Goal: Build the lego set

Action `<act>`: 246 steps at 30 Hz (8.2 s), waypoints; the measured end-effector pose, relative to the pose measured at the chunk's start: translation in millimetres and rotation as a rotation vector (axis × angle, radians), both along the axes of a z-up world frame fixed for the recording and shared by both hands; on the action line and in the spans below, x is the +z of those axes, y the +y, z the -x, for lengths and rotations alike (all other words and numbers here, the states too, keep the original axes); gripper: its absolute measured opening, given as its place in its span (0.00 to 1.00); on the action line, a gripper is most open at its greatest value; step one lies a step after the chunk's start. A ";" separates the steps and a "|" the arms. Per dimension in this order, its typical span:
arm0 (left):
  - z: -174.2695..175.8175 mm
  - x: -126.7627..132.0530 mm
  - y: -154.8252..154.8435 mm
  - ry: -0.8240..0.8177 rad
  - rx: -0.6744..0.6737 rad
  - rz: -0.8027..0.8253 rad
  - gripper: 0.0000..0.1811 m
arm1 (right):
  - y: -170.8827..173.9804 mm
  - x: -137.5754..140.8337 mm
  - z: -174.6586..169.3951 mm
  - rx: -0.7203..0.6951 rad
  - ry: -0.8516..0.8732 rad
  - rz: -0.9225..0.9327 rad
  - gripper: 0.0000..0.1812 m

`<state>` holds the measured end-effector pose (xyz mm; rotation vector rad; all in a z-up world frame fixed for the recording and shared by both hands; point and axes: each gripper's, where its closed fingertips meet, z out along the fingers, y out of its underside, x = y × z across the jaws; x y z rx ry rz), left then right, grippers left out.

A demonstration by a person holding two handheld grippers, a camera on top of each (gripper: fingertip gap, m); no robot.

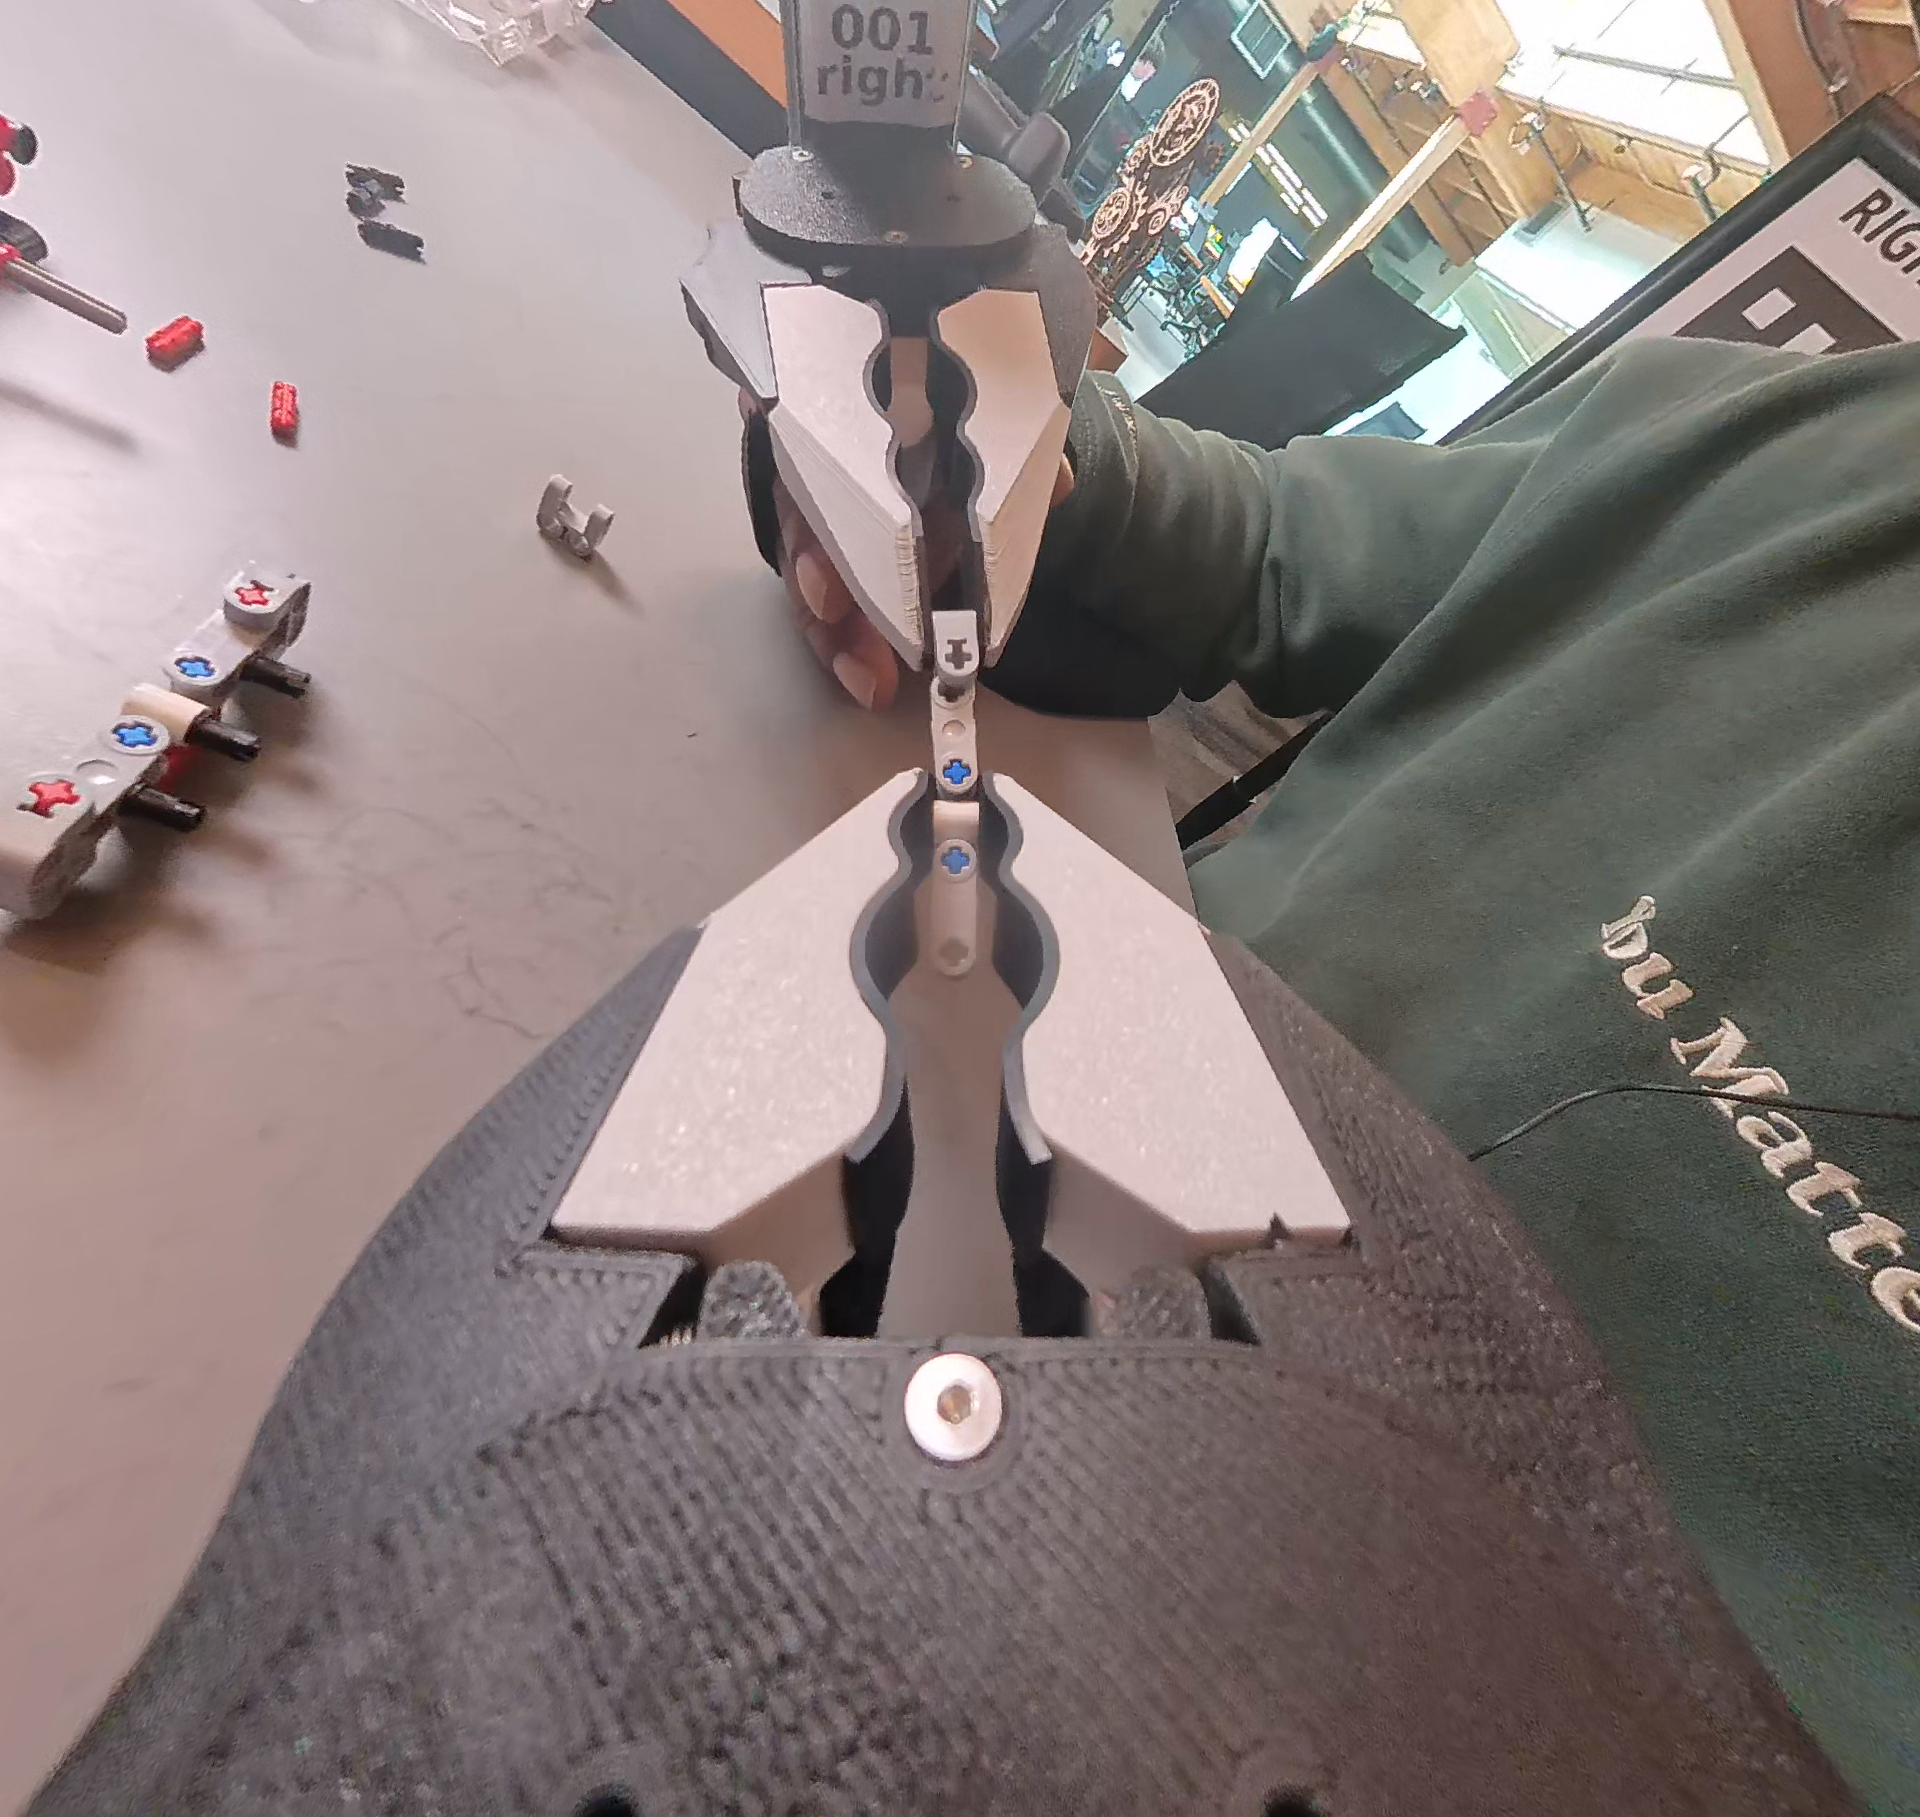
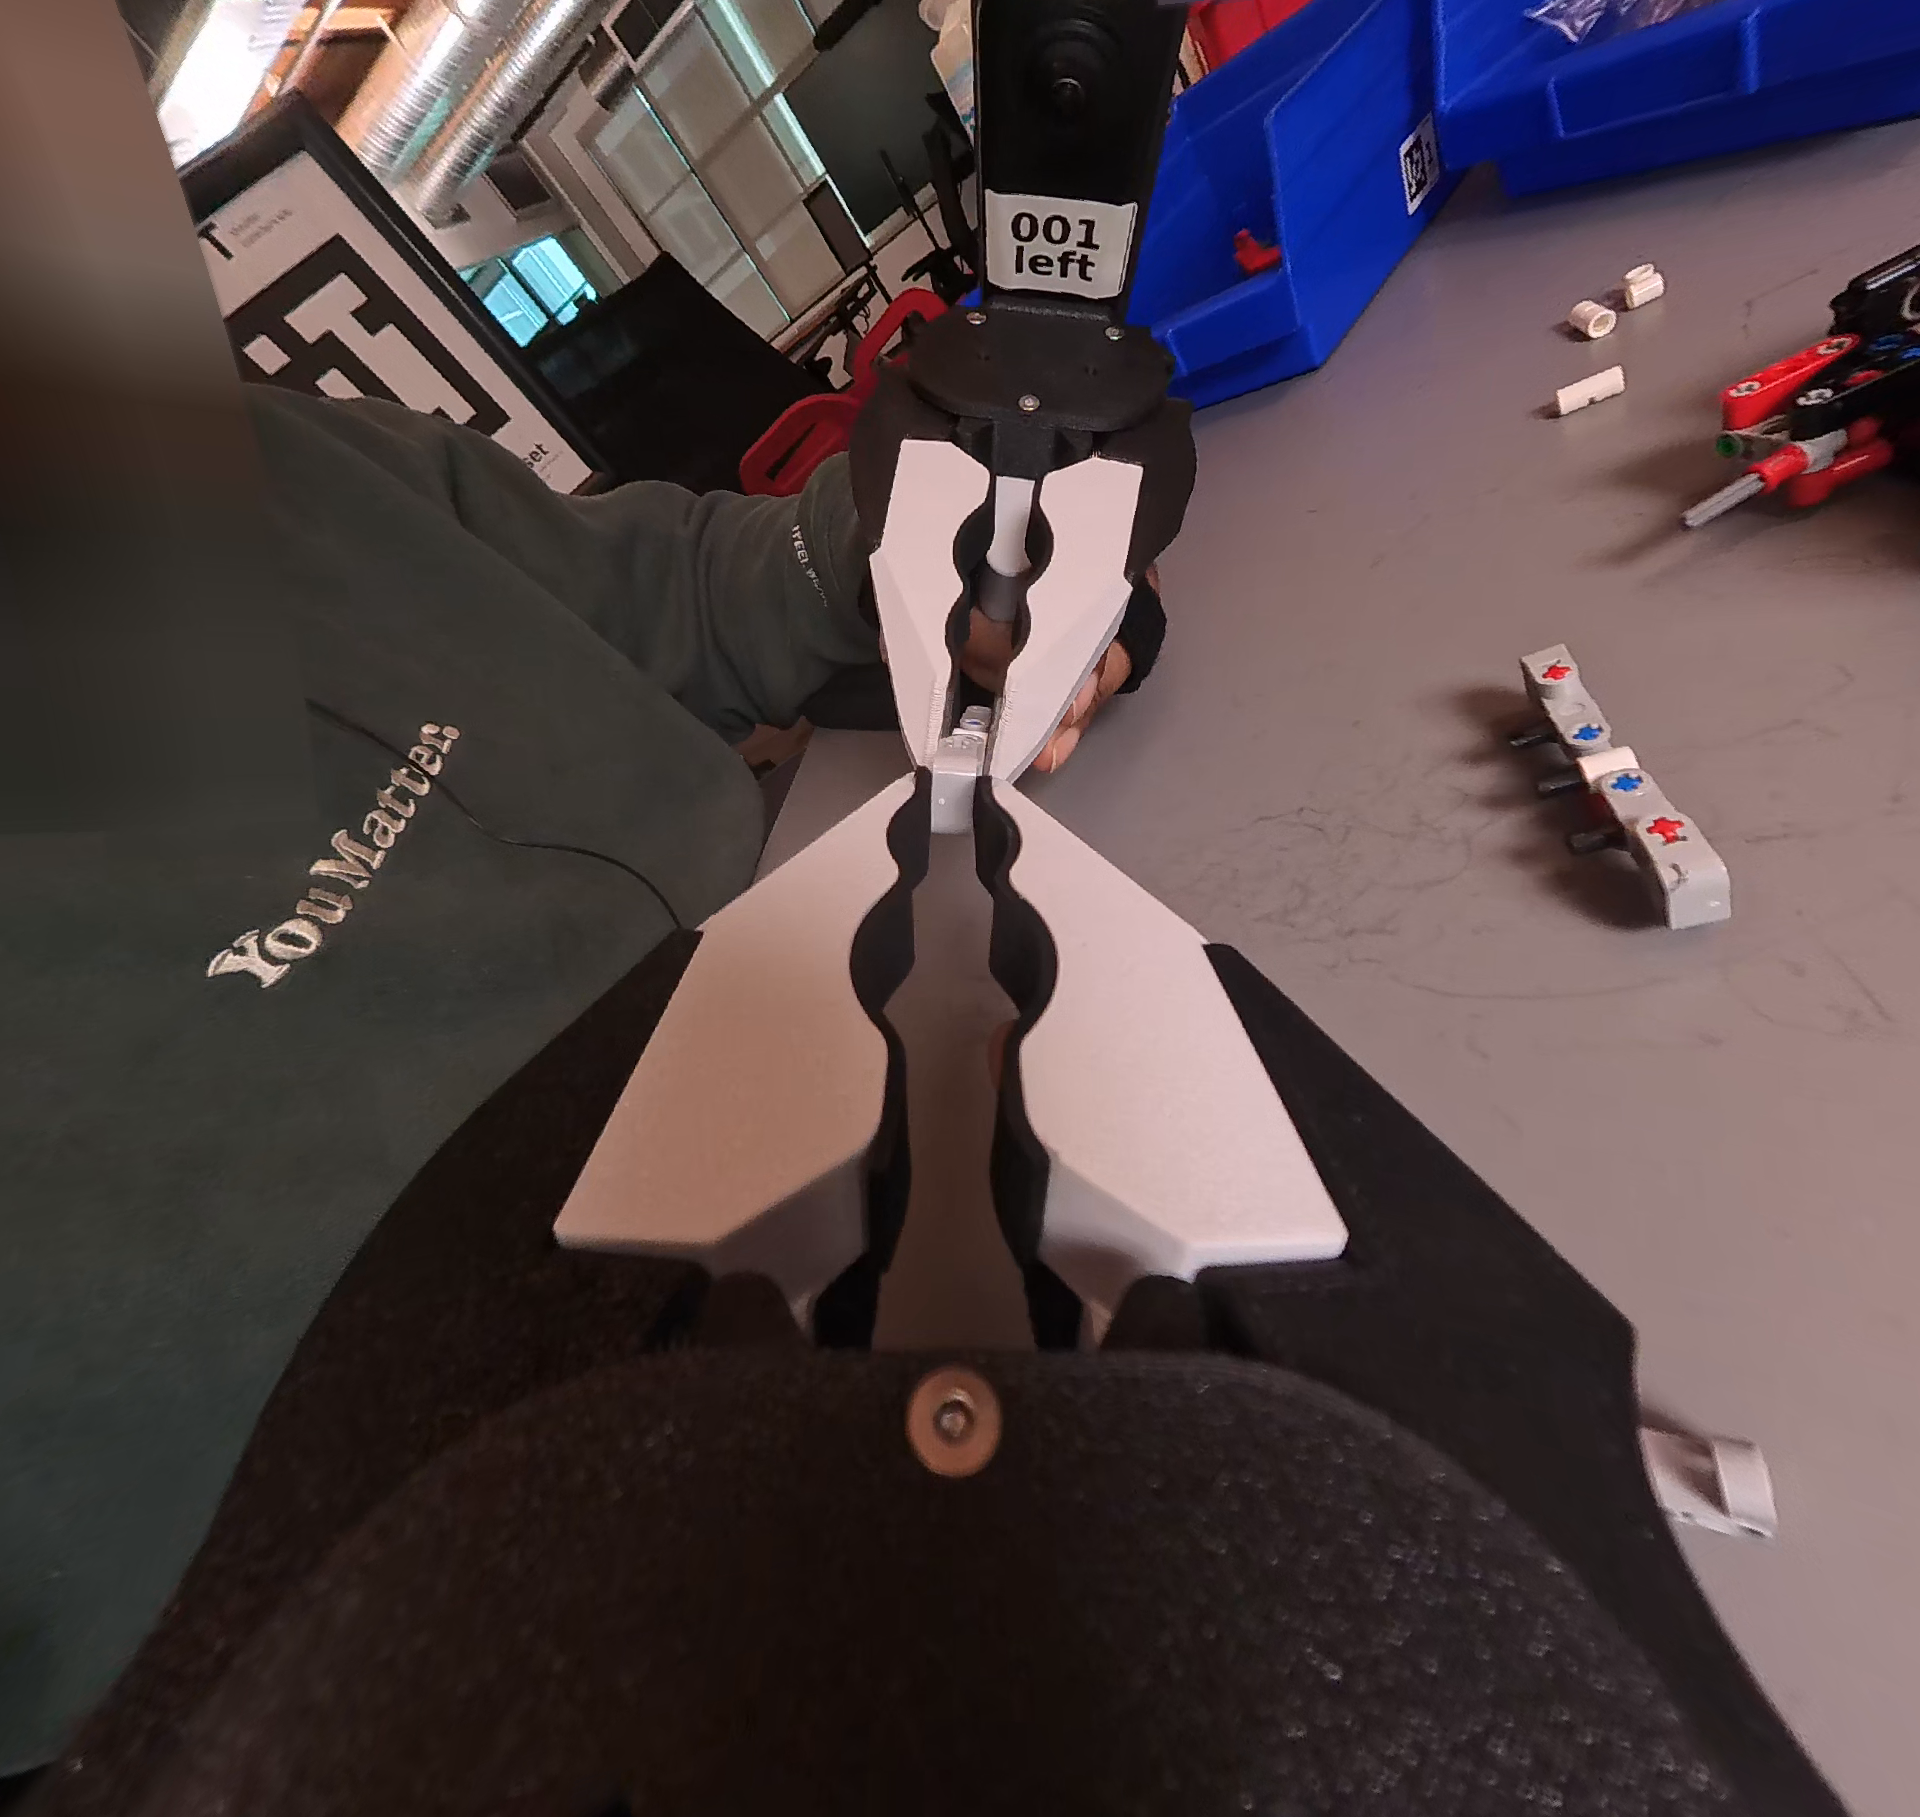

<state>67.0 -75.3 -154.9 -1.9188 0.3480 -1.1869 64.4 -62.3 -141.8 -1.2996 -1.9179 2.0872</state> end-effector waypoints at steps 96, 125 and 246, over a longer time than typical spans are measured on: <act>26.7 44.0 -0.7 0.145 0.133 -0.378 0.03 | -20.6 24.2 30.2 -0.031 0.216 -0.074 0.03; 18.9 -18.4 -12.3 0.539 -0.038 -0.212 0.03 | -27.7 -35.0 21.6 0.065 0.209 -0.639 0.03; 16.6 -69.5 -20.0 0.738 -0.160 -0.224 0.03 | -21.6 -76.8 5.0 0.158 0.142 -0.886 0.04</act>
